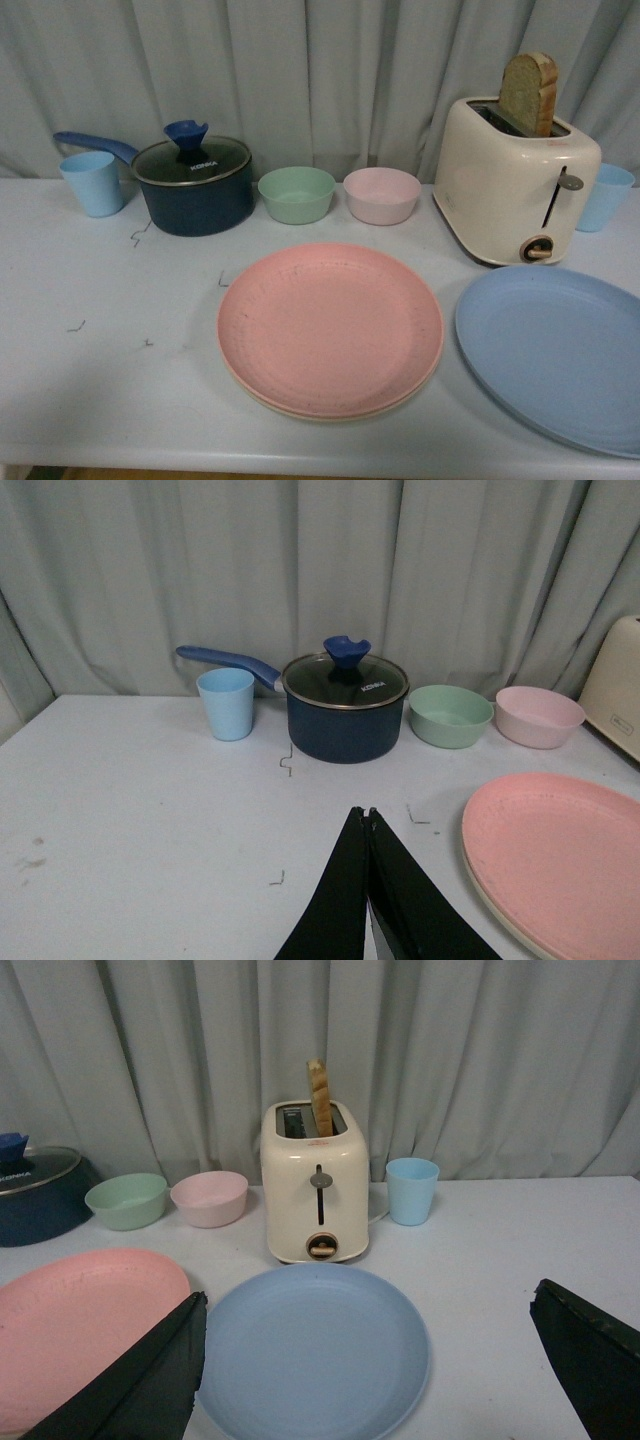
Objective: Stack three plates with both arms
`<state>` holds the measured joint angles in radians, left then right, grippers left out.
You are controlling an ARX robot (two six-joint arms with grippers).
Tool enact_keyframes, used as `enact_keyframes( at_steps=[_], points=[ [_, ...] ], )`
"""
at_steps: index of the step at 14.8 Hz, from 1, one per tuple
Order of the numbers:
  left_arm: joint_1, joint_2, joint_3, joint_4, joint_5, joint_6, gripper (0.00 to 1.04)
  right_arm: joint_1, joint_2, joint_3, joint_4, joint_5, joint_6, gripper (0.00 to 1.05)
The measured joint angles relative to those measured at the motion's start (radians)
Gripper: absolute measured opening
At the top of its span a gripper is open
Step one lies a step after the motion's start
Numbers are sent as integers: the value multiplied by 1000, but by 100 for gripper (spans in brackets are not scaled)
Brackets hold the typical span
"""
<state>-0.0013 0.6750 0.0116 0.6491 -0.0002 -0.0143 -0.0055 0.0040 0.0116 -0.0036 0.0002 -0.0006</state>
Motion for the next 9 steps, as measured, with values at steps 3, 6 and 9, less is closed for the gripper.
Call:
enact_keyframes(
  at_steps=[3, 6, 9],
  points=[
    [0, -145, 0, -129, 0, 0, 2, 0, 0, 0, 0, 0, 0, 98],
    [0, -258, 0, -235, 0, 0, 2, 0, 0, 0, 0, 0, 0, 98],
    [0, -347, -1, -321, 0, 0, 2, 0, 0, 0, 0, 0, 0, 98]
  ],
)
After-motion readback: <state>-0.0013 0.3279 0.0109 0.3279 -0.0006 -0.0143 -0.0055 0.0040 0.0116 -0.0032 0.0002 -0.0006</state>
